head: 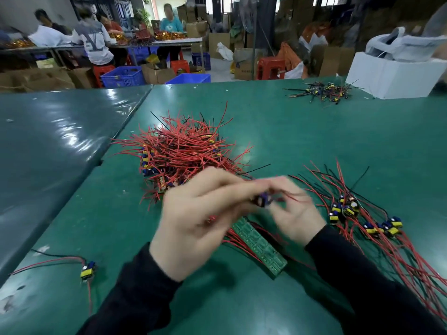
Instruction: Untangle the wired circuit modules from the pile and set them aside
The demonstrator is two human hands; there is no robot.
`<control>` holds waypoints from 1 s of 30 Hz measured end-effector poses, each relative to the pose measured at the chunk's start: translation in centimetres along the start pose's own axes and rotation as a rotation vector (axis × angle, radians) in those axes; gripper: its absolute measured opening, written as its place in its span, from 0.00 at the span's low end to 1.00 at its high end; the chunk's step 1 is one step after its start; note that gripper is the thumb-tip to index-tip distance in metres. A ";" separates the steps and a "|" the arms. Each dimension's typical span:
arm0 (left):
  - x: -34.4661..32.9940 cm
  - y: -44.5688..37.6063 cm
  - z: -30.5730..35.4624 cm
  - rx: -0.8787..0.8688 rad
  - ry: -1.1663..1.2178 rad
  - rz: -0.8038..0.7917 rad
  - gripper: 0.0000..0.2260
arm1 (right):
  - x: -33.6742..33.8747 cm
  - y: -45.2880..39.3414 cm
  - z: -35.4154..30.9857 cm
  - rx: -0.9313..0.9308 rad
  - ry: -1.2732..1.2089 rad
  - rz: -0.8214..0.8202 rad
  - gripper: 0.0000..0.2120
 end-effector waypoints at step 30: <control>1.8 5.4 -5.3 0.245 0.037 0.289 0.06 | -3.1 3.0 -5.7 0.066 -0.510 -0.296 0.12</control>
Point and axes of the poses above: each hand's wrist, its own y-axis away from the middle knuckle, its own x-axis out of the back of the hand, z = x × y, the point moved 10 cm from there along -y, towards the middle knuckle, and after that the axes turned 15 degrees about y, right-handed, at the moved point
